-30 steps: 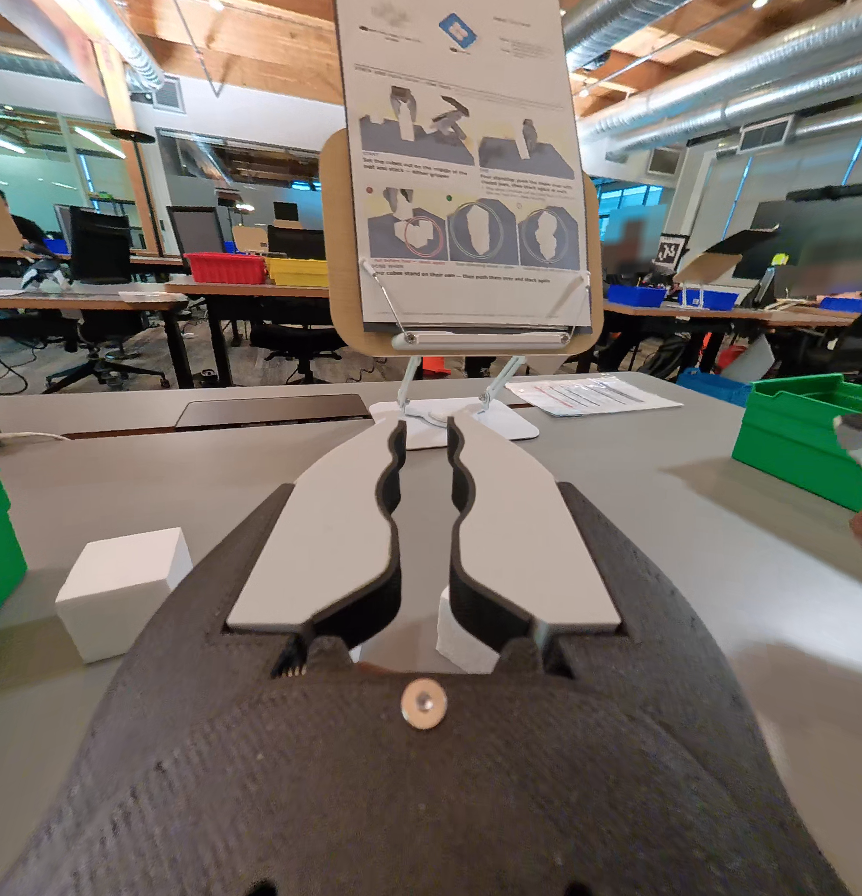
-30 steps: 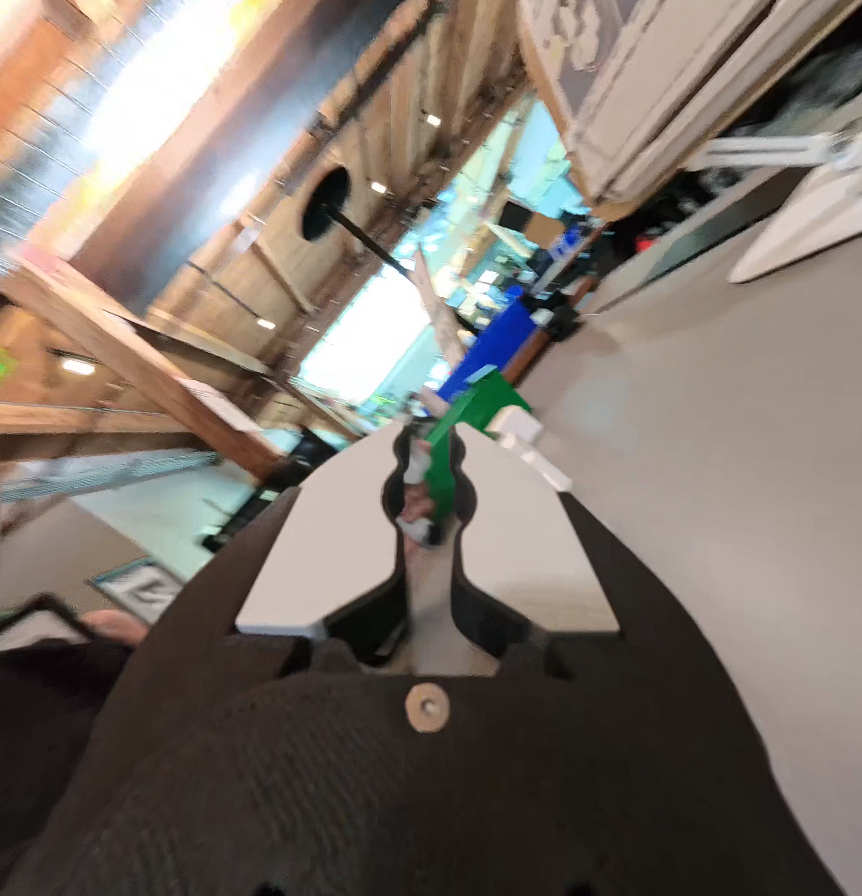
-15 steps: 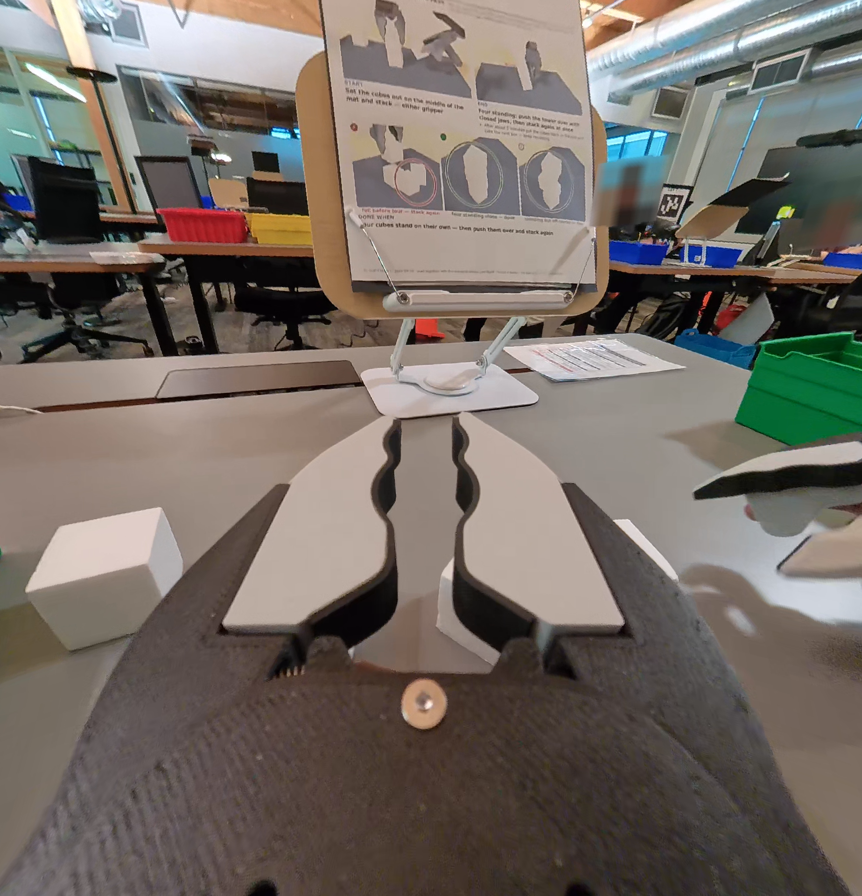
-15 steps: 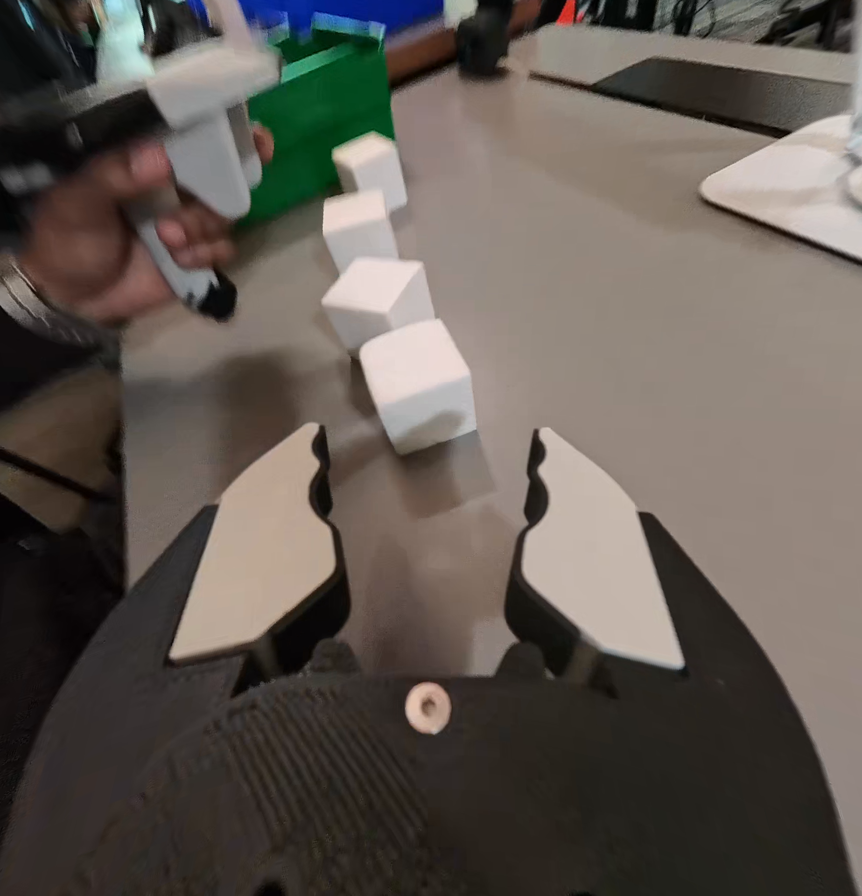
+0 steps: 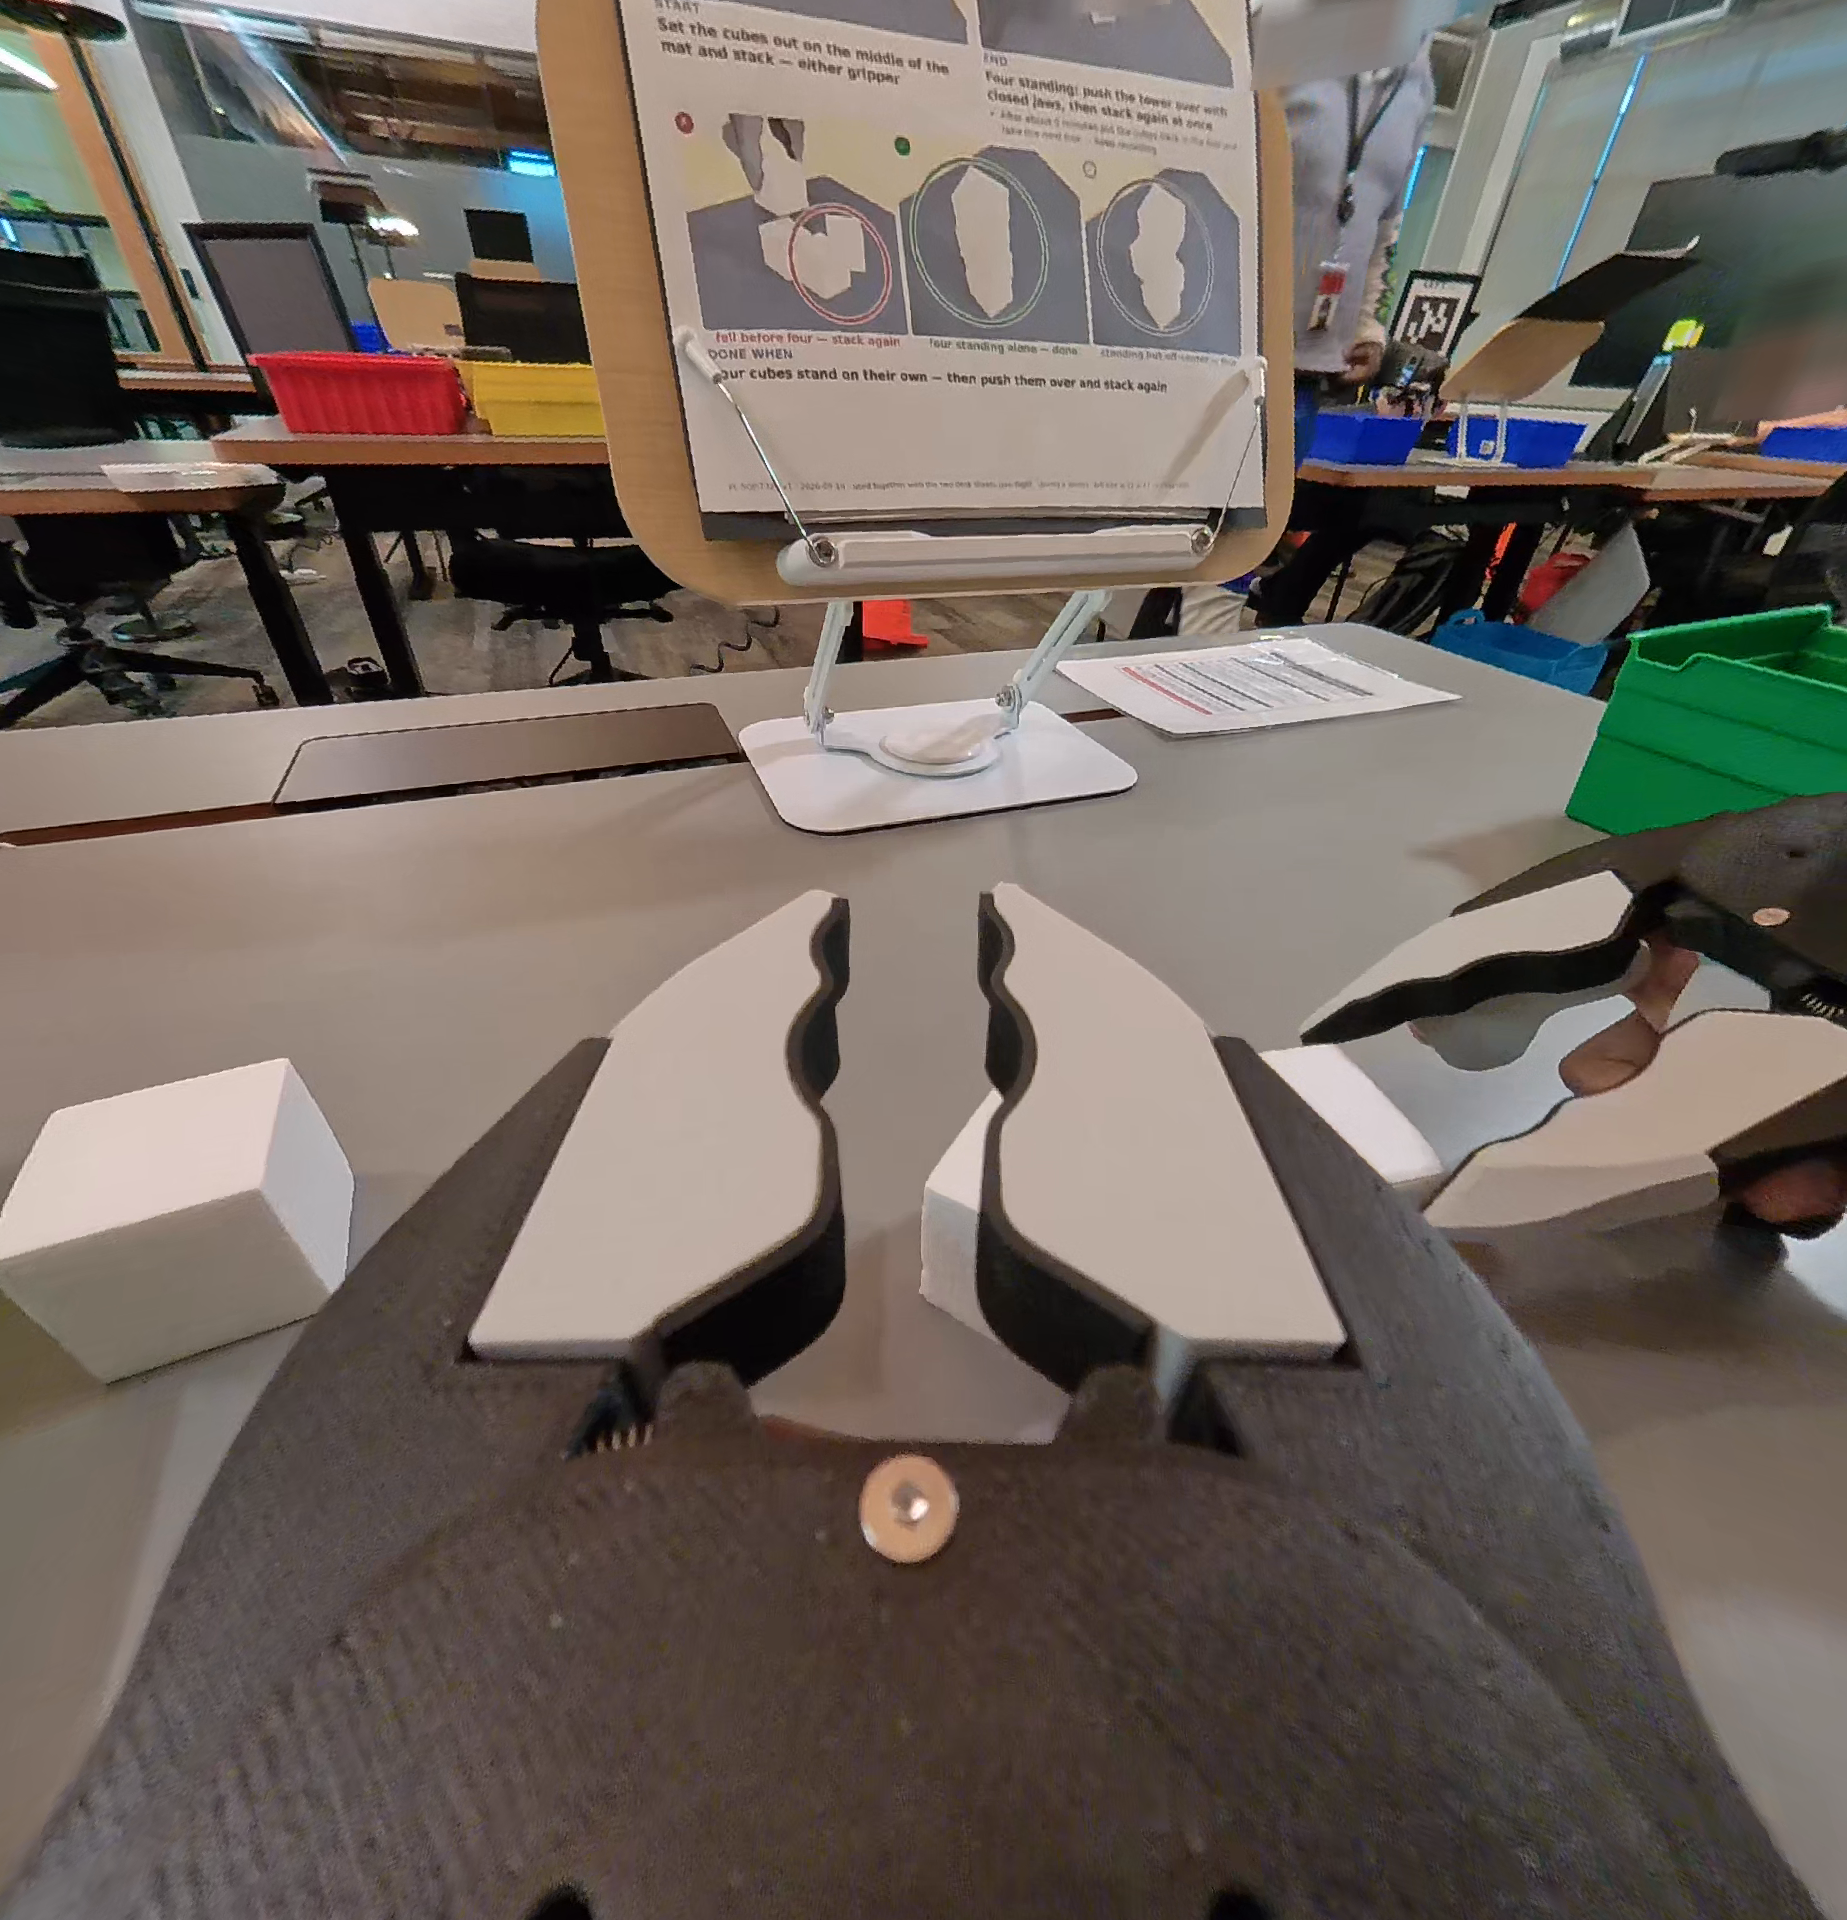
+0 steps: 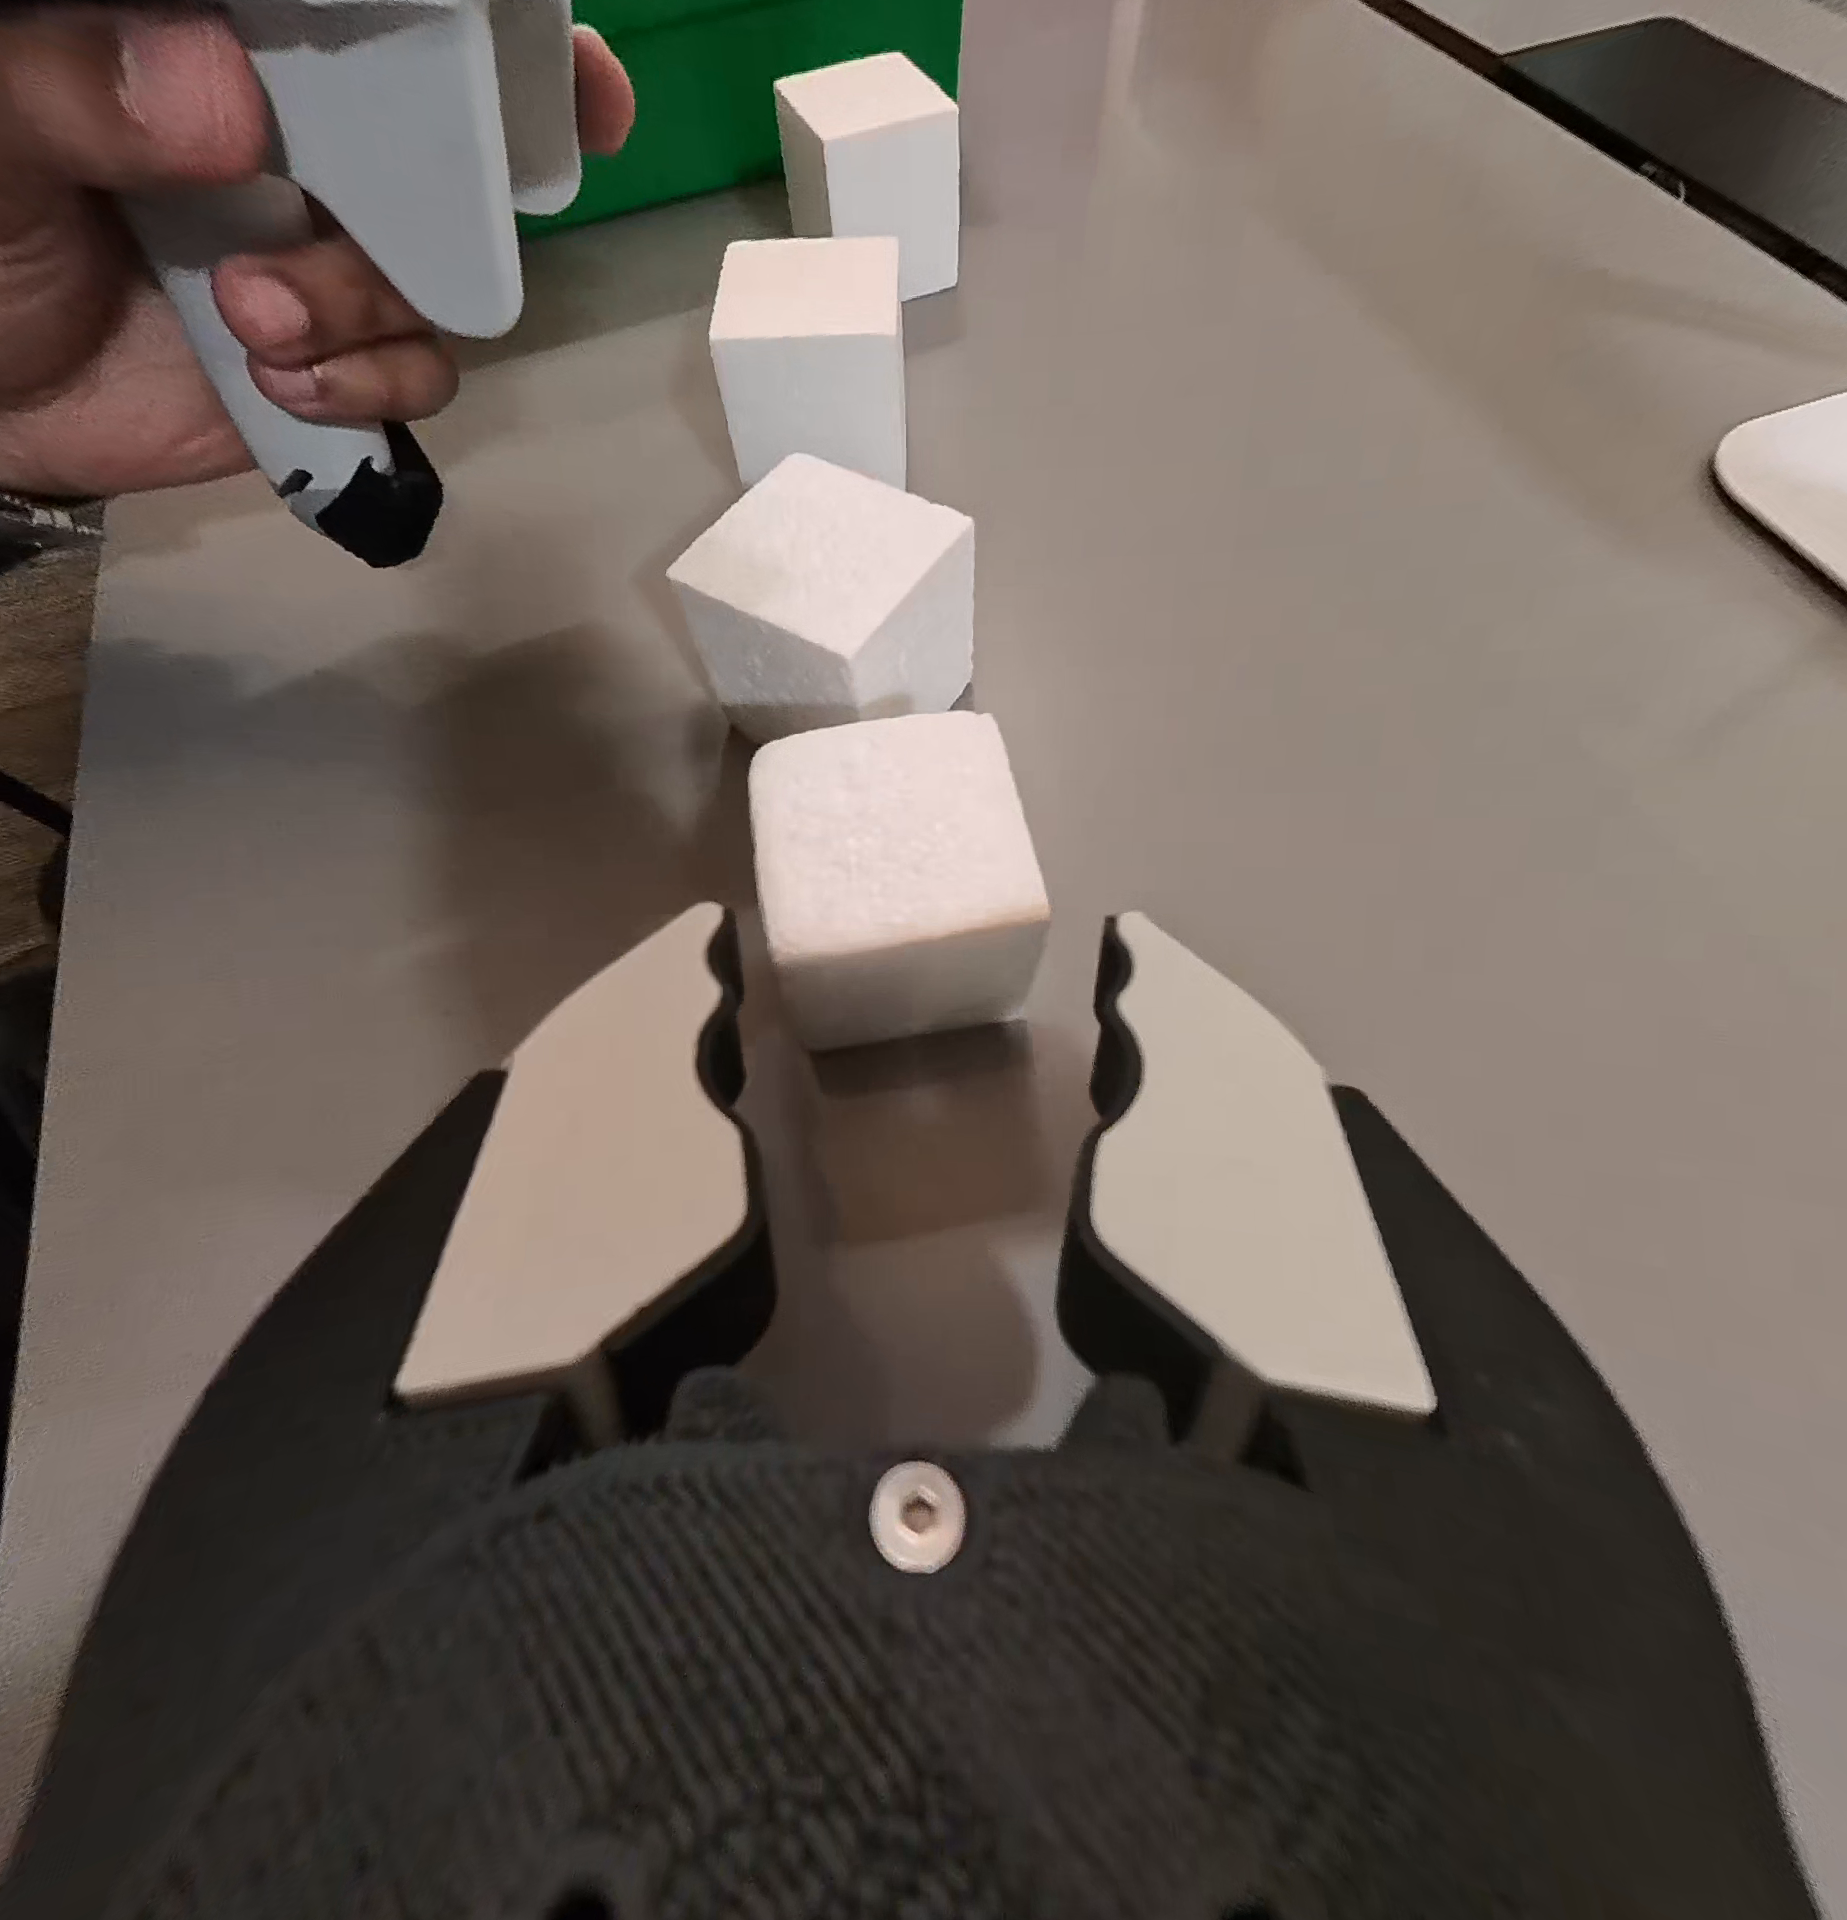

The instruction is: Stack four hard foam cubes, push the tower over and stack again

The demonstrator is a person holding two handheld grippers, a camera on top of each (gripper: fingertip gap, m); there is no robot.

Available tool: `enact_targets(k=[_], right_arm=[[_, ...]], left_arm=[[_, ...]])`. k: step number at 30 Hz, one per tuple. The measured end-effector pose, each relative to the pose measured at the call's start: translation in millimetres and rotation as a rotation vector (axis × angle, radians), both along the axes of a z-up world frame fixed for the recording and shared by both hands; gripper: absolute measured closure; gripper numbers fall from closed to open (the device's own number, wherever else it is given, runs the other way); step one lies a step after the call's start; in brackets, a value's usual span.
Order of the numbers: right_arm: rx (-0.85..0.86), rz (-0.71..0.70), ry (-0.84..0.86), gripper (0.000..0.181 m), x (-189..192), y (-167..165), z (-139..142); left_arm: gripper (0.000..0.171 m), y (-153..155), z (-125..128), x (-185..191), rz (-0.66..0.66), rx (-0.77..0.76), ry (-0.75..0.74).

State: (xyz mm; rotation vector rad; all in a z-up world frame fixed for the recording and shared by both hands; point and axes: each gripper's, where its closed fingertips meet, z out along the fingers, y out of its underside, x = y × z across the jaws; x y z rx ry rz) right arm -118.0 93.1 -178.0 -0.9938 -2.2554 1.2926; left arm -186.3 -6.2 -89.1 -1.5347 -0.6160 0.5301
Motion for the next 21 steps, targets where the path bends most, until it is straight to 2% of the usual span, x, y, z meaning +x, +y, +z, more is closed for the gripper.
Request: enact_targets(k=[3, 4, 6, 7, 16, 21], right_arm=[[0.025, -0.005, 0.006, 0.131, 2, 2, -2], [0.025, -0.002, 0.014, 0.131, 3, 2, -1], [0.022, -0.009, 0.033, 0.151, 3, 3, 2], [0.012, -0.012, 0.045, 0.154, 3, 4, 4], [-0.031, -0.042, 0.048, 0.146, 6, 17, 11], [-0.052, -0.033, 0.029, 0.131, 8, 13, 8]], left_arm=[[0.147, 0, -1, 1, -0.004, -0.005, -0.007], [0.147, 0, -1, 0, -0.004, -0.003, -0.010], [0.147, -1, -2, 0, -0.002, 0.001, -0.019], [0.147, -1, -2, -1, -0.001, 0.002, -0.023], [0.146, -4, -2, -2, 0.005, 0.019, -0.040], [0.146, -4, -2, -2, 0.004, 0.017, -0.038]])
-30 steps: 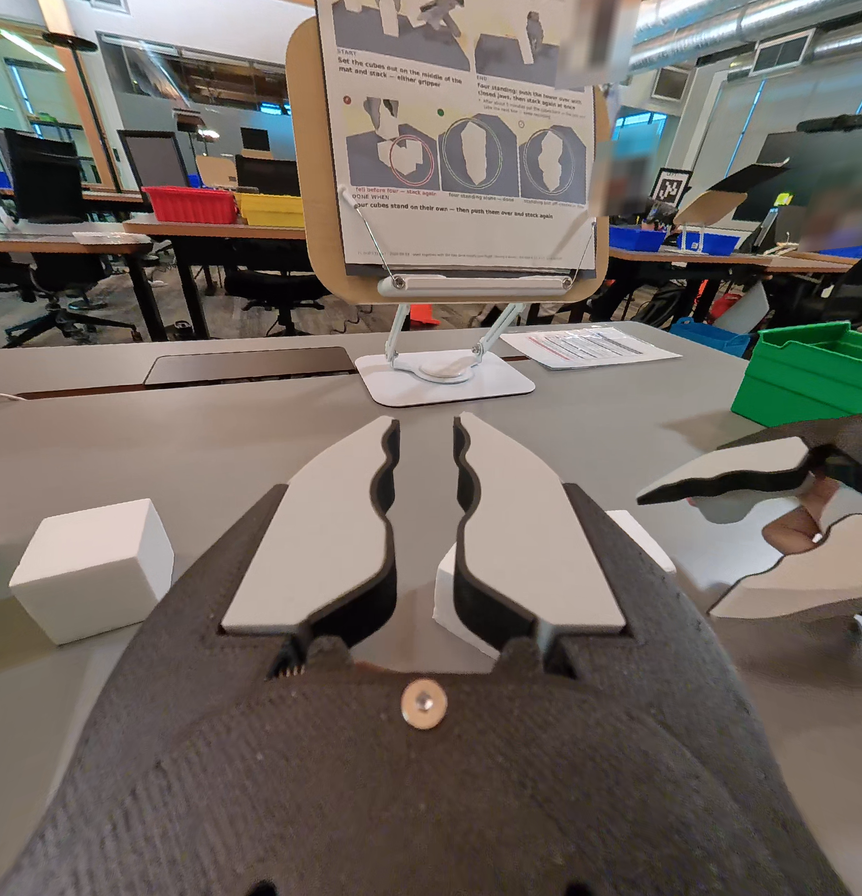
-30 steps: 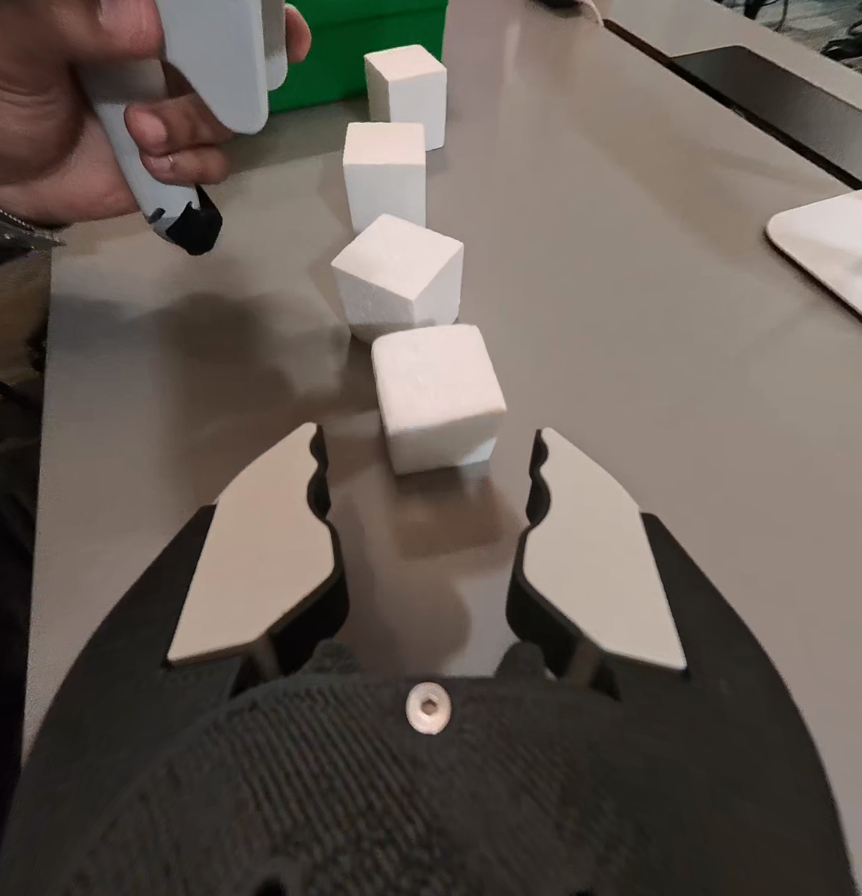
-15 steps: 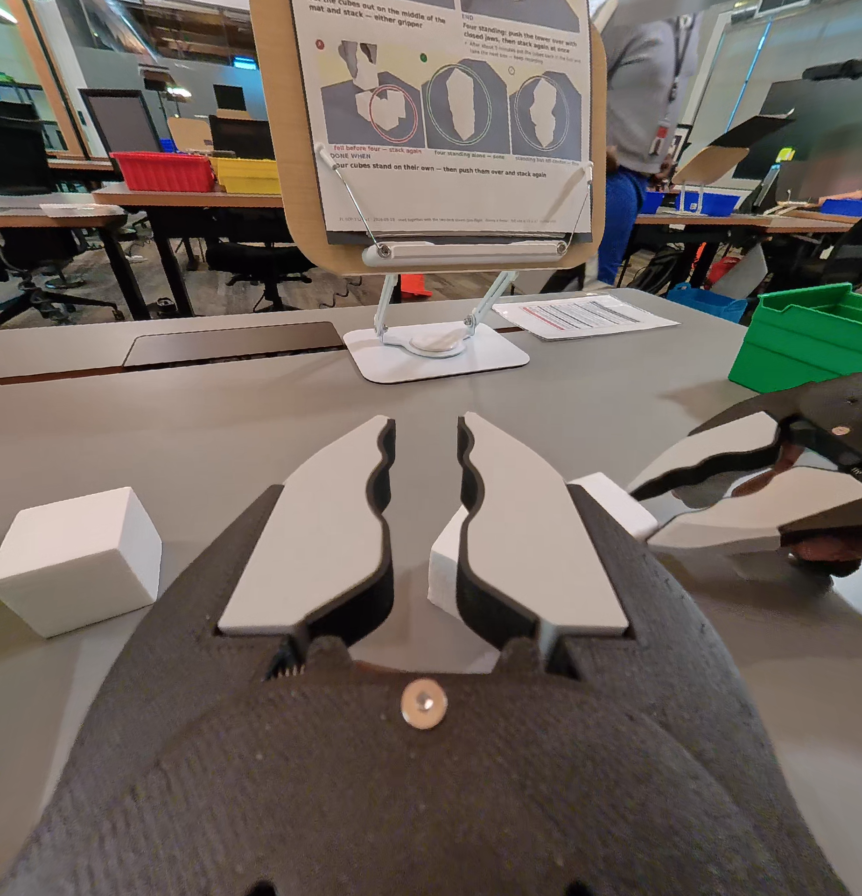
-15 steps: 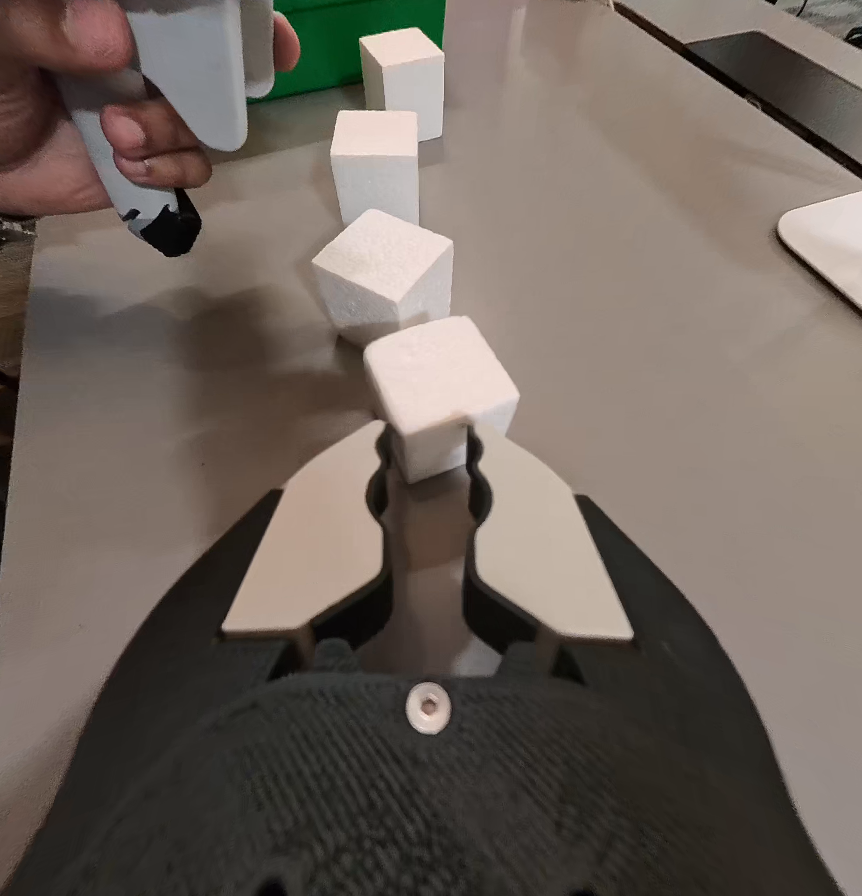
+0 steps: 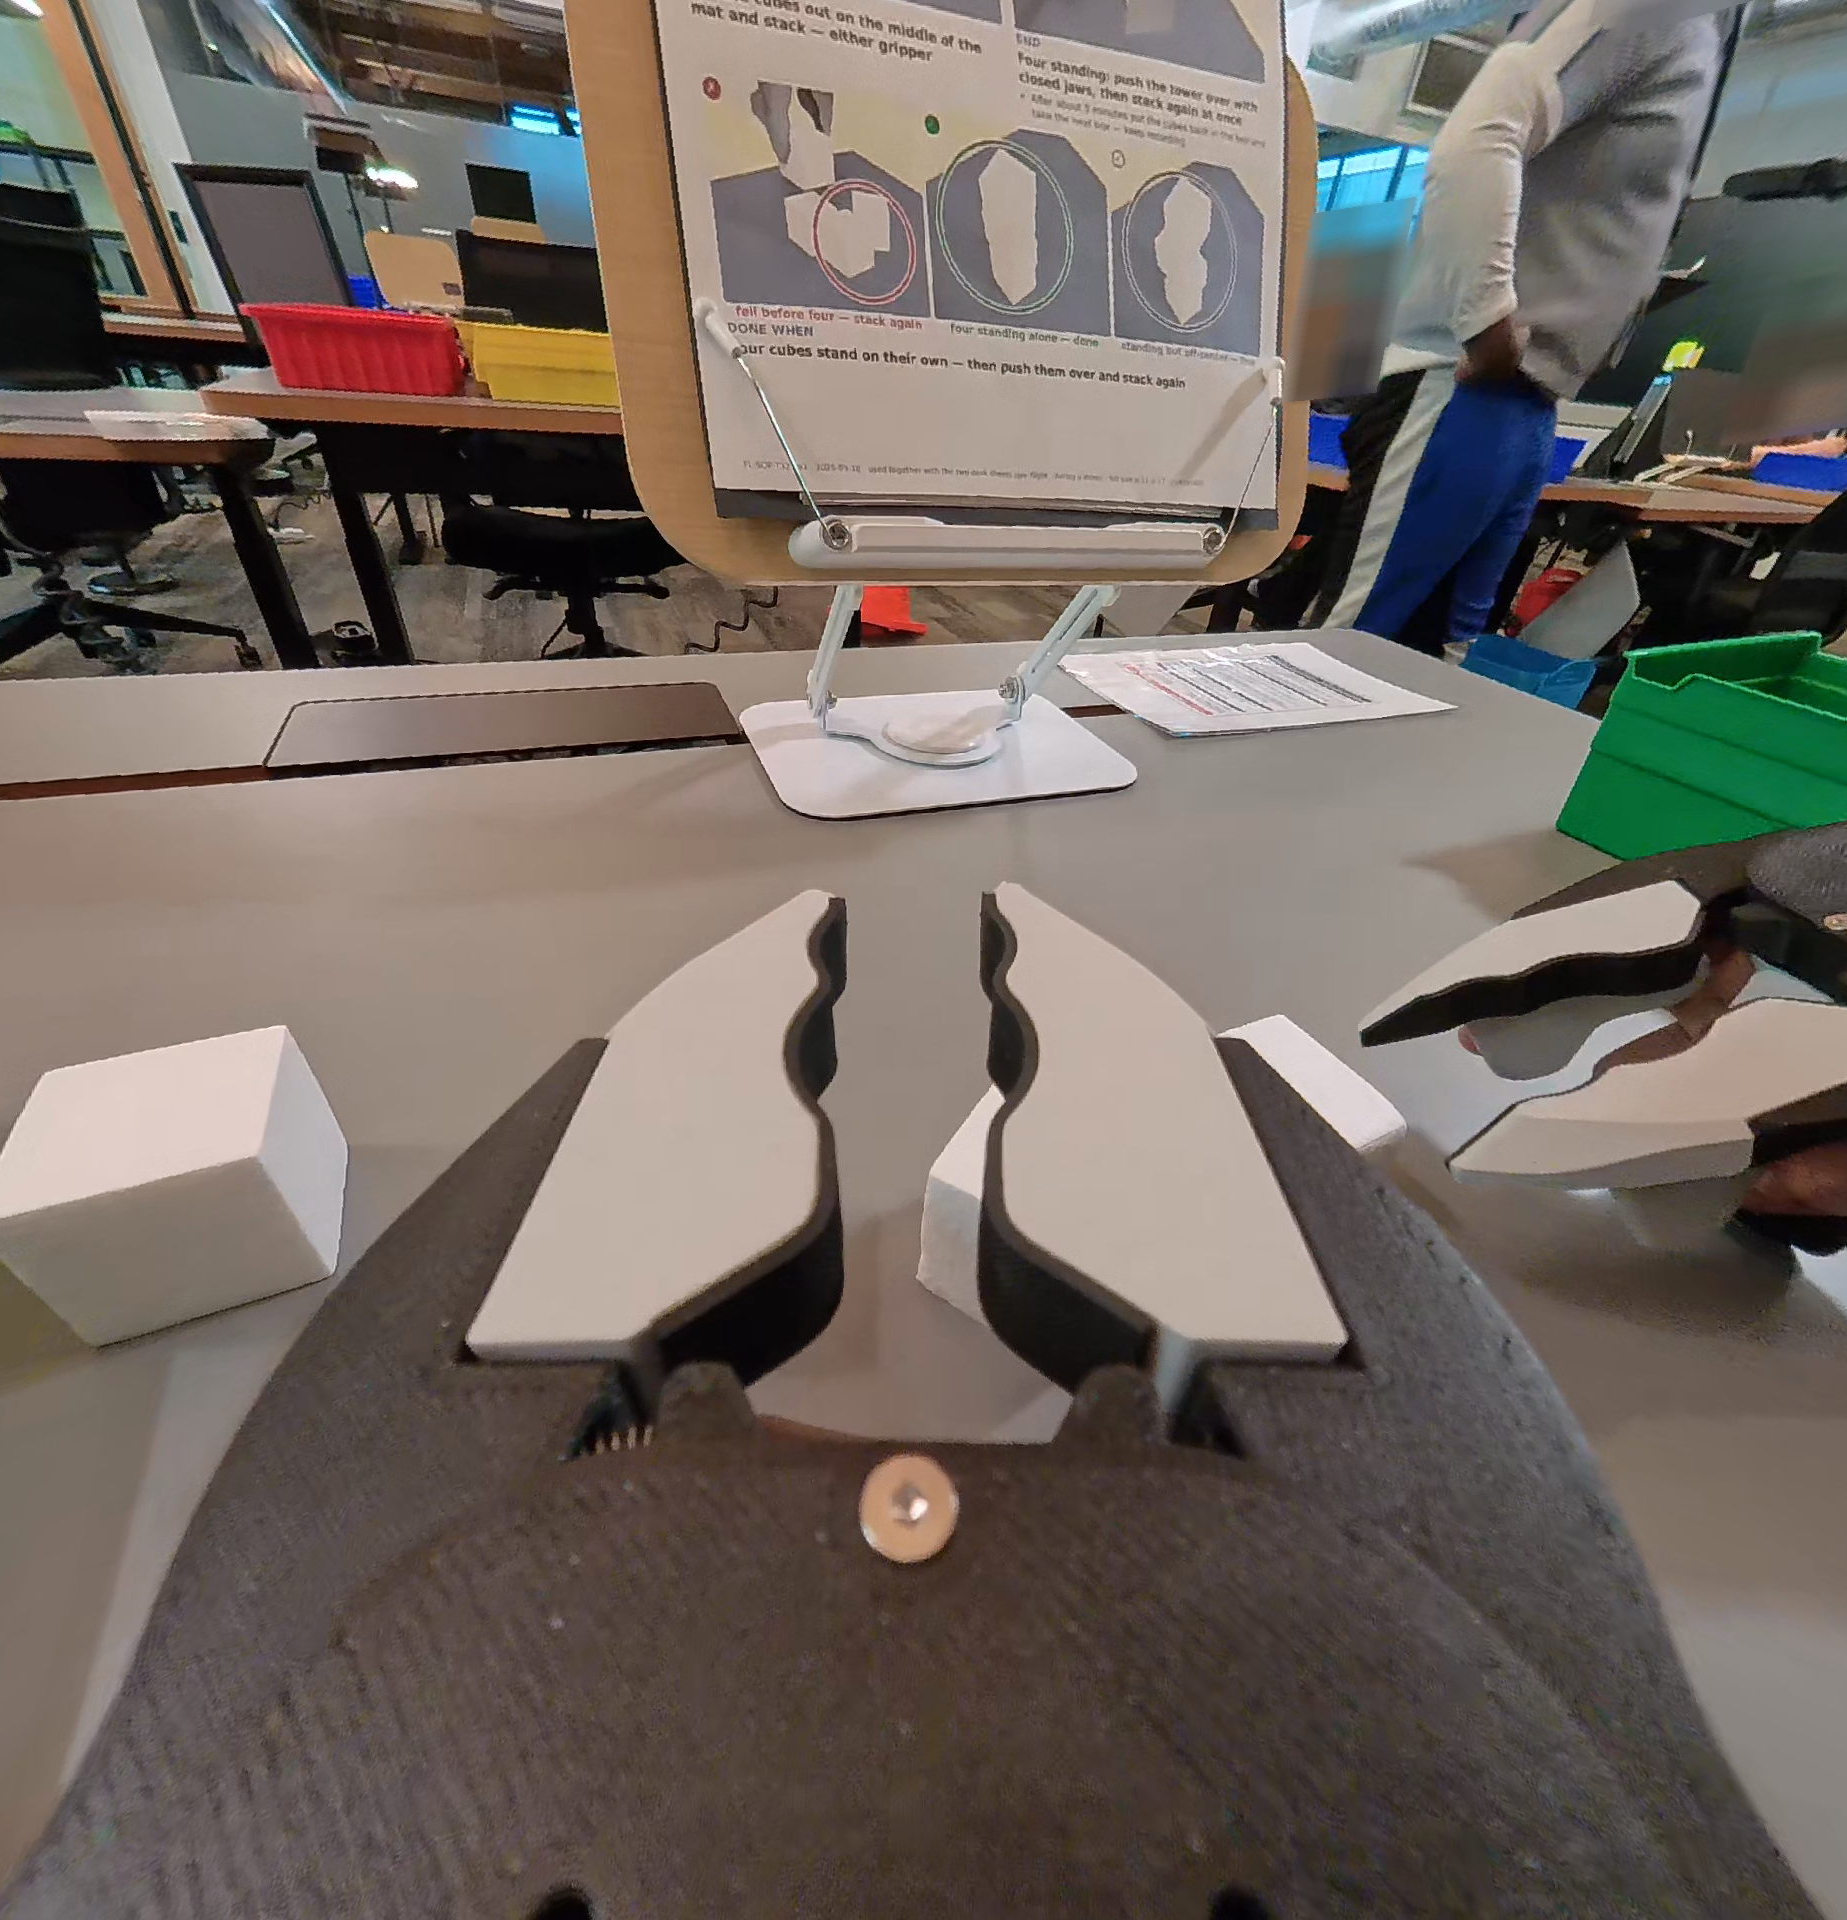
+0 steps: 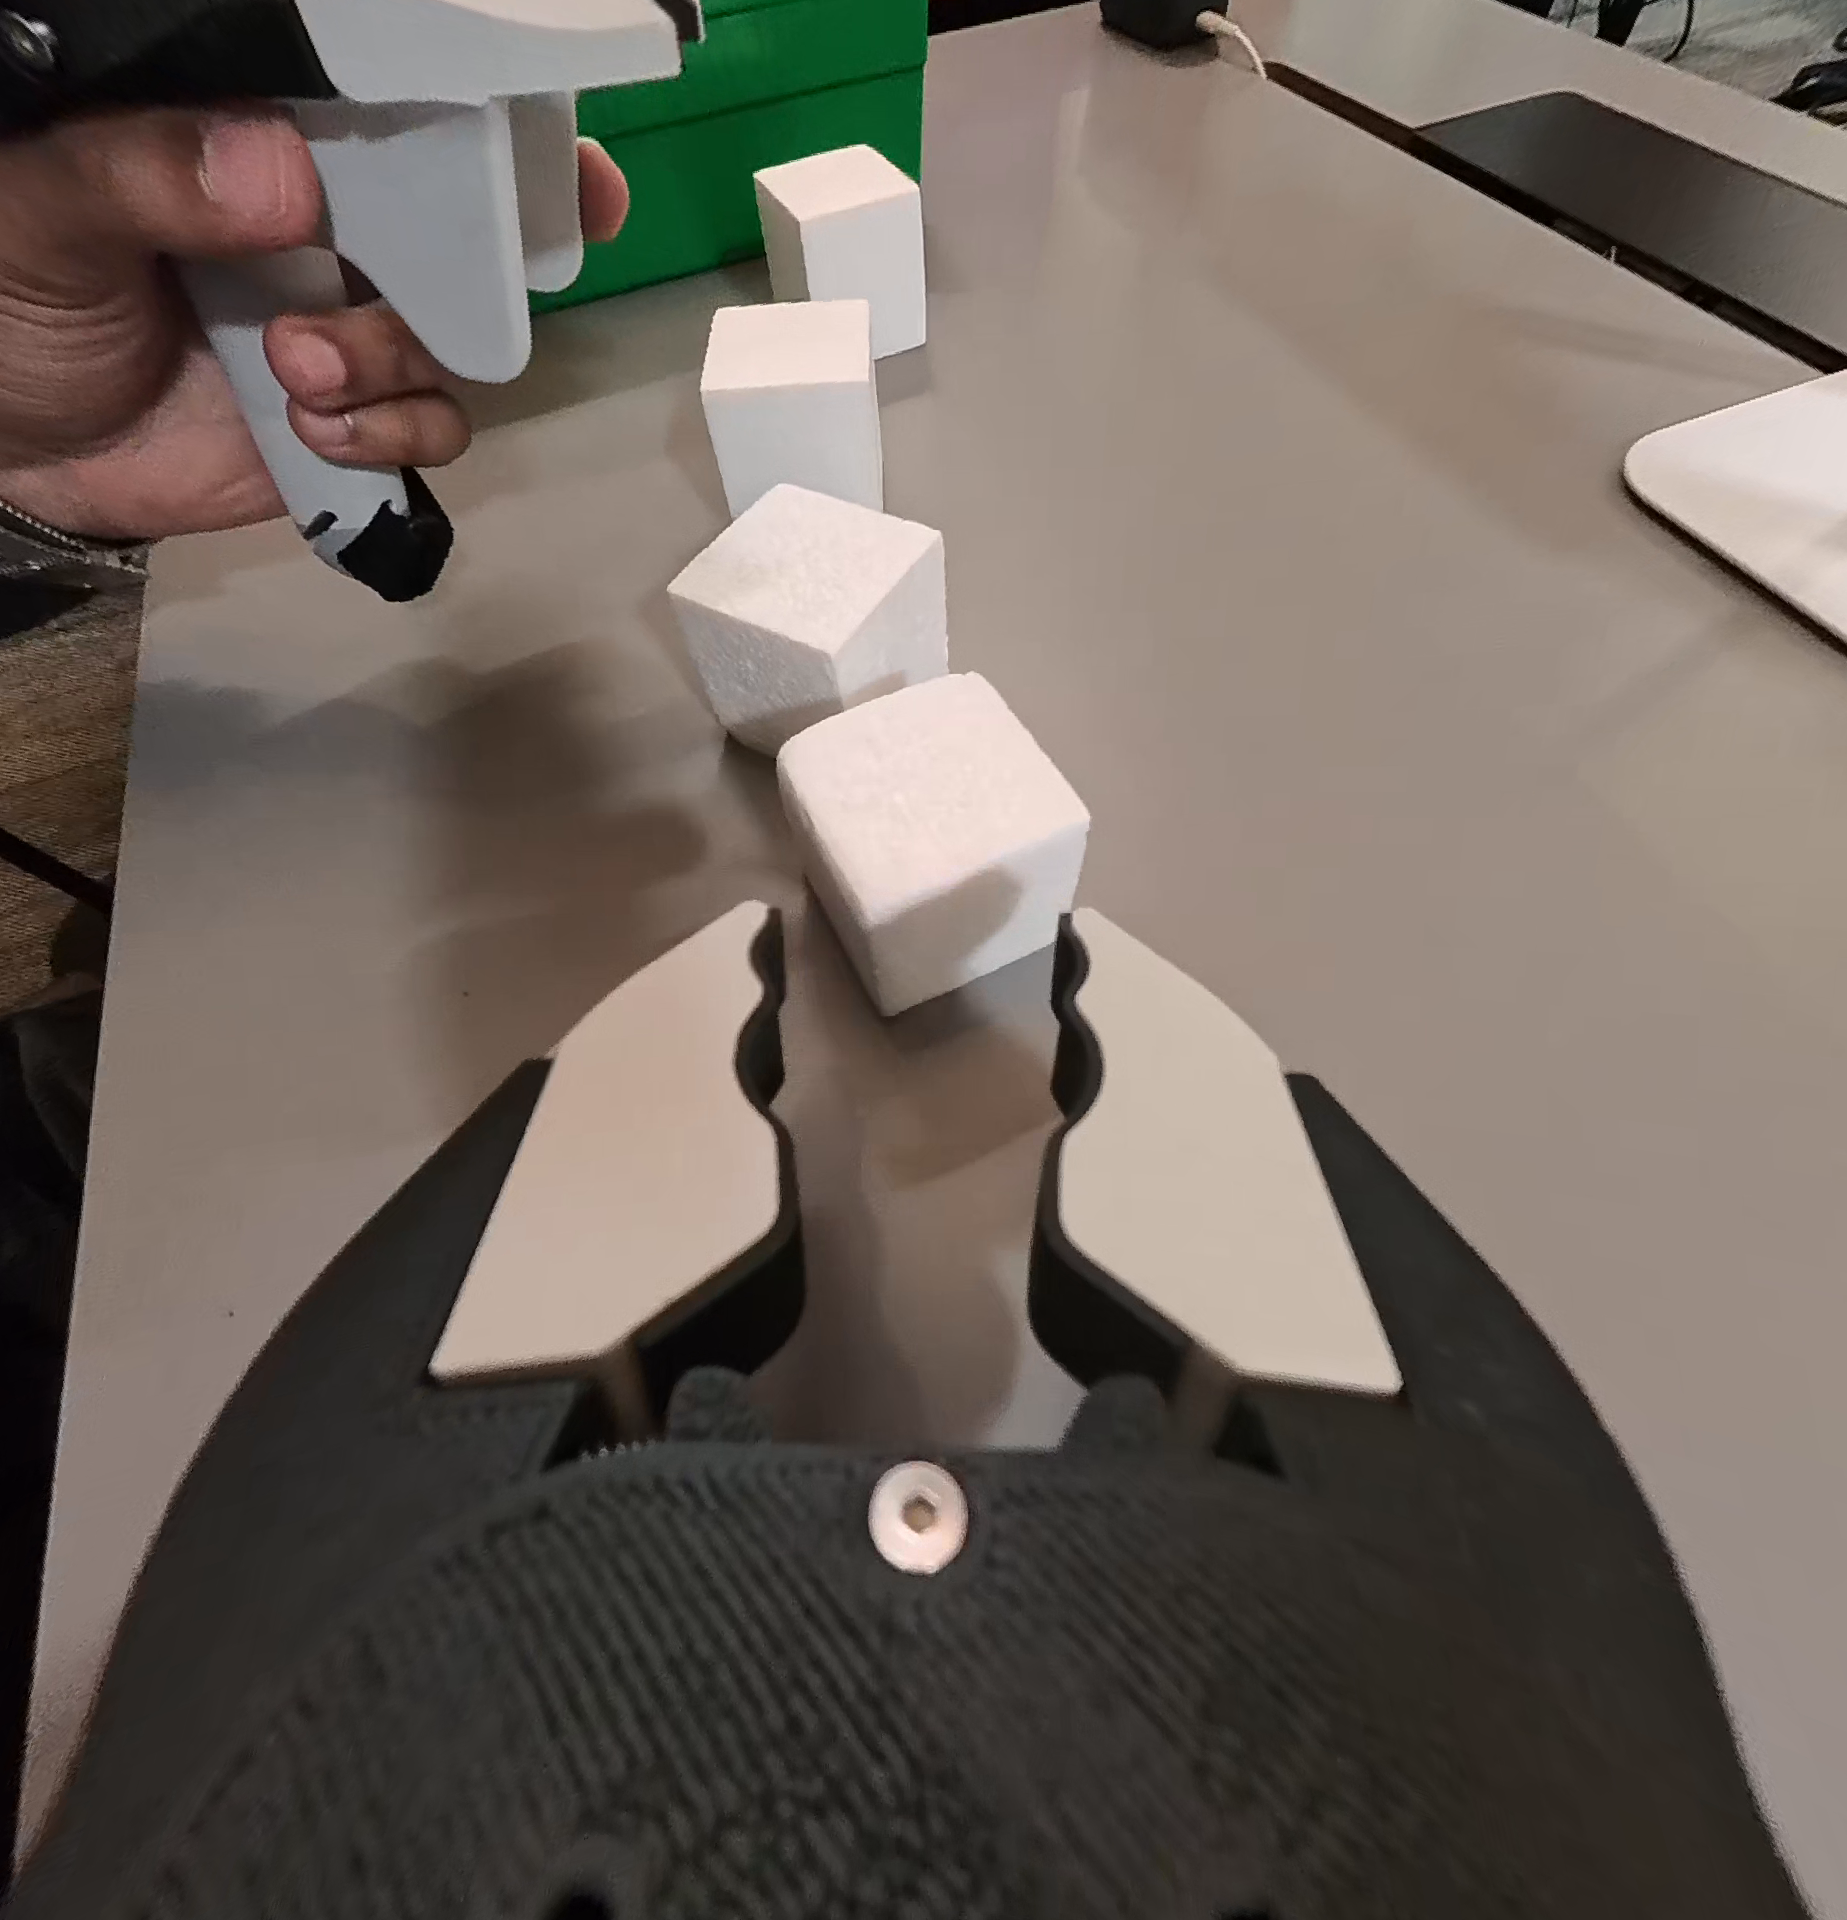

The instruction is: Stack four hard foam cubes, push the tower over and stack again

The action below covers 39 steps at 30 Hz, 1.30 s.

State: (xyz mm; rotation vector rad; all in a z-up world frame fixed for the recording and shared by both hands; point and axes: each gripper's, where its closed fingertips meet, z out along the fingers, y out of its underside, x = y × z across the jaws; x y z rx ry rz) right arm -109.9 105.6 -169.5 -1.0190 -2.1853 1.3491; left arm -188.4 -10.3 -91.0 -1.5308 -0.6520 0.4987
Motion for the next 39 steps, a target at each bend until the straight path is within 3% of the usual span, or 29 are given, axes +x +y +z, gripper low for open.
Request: enact_targets(k=[27, 39], right_arm=[[-0.043, -0.045, -0.014, 0.125, -5.4, 6.5, 1.4], [-0.031, 0.006, -0.013, 0.117, -0.3, 1.0, 0.4]], left_arm=[[0.145, 0.9, -2.3, -0.1, -0.008, 0.001, -0.020], [0.145, 1.4, -2.6, 0.5, -0.009, -0.002, -0.019]])
